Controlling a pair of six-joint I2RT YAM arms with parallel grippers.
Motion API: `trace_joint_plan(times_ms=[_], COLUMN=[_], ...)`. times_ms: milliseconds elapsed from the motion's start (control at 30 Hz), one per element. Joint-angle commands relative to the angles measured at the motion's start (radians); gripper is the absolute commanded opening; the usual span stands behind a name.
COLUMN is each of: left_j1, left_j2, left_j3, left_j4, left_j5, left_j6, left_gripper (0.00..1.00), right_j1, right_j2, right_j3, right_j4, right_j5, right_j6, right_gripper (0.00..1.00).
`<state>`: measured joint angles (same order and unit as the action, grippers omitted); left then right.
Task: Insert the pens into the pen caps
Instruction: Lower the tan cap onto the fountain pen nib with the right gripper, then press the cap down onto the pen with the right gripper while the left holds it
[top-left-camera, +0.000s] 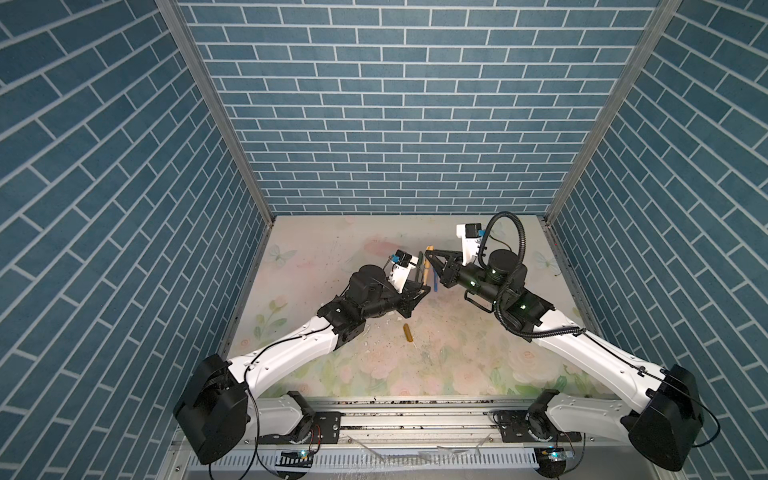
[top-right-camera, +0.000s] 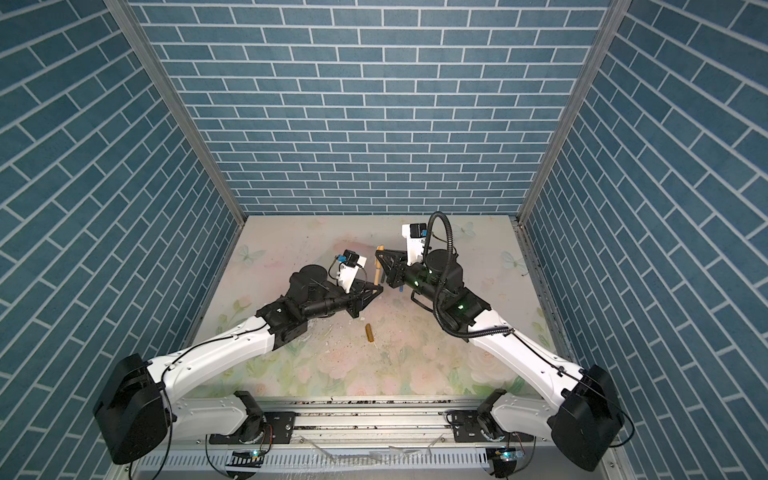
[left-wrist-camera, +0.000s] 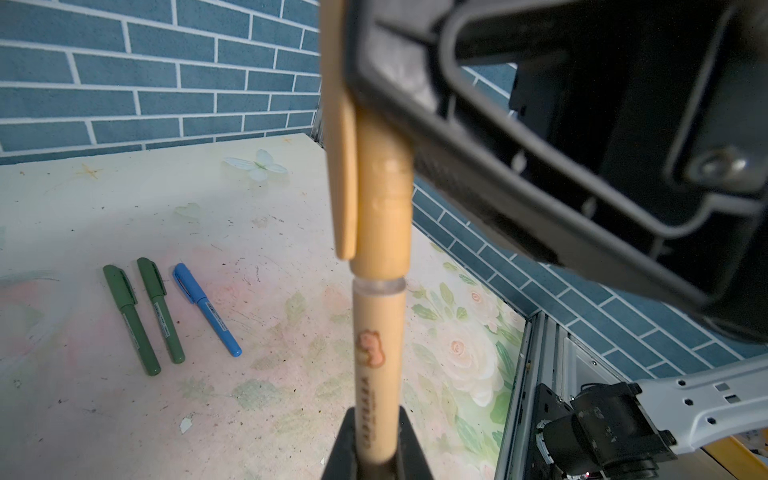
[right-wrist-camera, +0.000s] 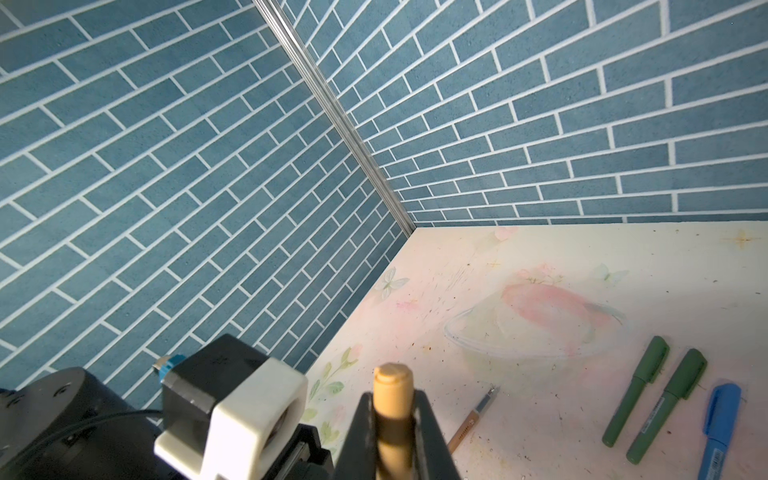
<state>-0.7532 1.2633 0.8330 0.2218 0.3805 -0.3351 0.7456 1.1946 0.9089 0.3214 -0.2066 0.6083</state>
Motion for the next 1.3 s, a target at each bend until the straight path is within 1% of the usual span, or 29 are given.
trace_joint_plan(times_ms=[0,100,200,267,333,433,533,633,733,800,833,867,933,1033,1100,1167,1267], left_j1=[0.006,0.014,0.017,0.017,0.017,0.017,0.017,0.017,0.017,0.016,0.015,0.015,0.015,0.015,0.015,0.013,0.009], left_j2=[-0.025,-0.026,-0.028,-0.025,-0.027,-0.03,-0.029,-0.026,-0.009,0.015,0.029,0.042,0.063,0.063,0.043,0.024,0.02], left_j3=[0.011,0.011,0.011,0.013,0.008,-0.007,-0.021,0.001,0.066,0.12,0.141,0.164,0.204,0.205,0.15,0.084,0.1], left_j4=[0.094,0.096,0.095,0.09,0.094,0.126,0.144,0.115,0.069,0.027,0.022,0.014,-0.018,-0.043,-0.004,0.06,0.018], left_j5=[-0.024,-0.026,-0.029,-0.035,-0.038,-0.032,-0.047,-0.052,-0.06,-0.063,-0.066,-0.071,-0.072,-0.054,-0.05,-0.062,-0.045], left_j6=[0.008,0.008,0.018,0.033,0.045,0.06,0.08,0.15,0.202,0.213,0.219,0.234,0.259,0.287,0.289,0.277,0.276], left_gripper=[0.0,0.0,0.0,0.0,0.0,0.0,0.0,0.0,0.0,0.0,0.0,0.0,0.0,0.0,0.0,0.0,0.0], right_j1=[0.013,0.015,0.014,0.012,0.012,0.011,0.009,0.008,0.006,0.007,0.007,0.006,0.004,0.003,0.002,0.001,0.0], right_j2=[-0.014,-0.005,-0.026,-0.054,-0.074,-0.094,-0.11,-0.118,-0.124,-0.126,-0.13,-0.132,-0.128,-0.112,-0.116,-0.126,-0.127], right_j3=[-0.051,-0.059,-0.061,-0.033,0.002,0.05,0.084,0.142,0.186,0.193,0.184,0.184,0.201,0.261,0.286,0.309,0.335], right_j4=[0.036,0.028,-0.004,-0.081,-0.157,-0.262,-0.345,-0.448,-0.526,-0.546,-0.541,-0.542,-0.56,-0.63,-0.653,-0.671,-0.66], right_j5=[-0.084,-0.115,-0.119,-0.098,-0.086,-0.077,-0.071,-0.032,0.034,0.104,0.113,0.113,0.163,0.182,0.147,0.102,0.047], right_j6=[0.084,0.093,0.089,0.059,0.02,-0.025,-0.069,-0.132,-0.205,-0.253,-0.283,-0.312,-0.299,-0.303,-0.321,-0.355,-0.387], right_gripper=[0.13,0.14,0.21,0.29,0.34,0.37,0.38,0.37,0.37,0.43,0.47,0.47,0.46,0.41,0.35,0.25,0.17])
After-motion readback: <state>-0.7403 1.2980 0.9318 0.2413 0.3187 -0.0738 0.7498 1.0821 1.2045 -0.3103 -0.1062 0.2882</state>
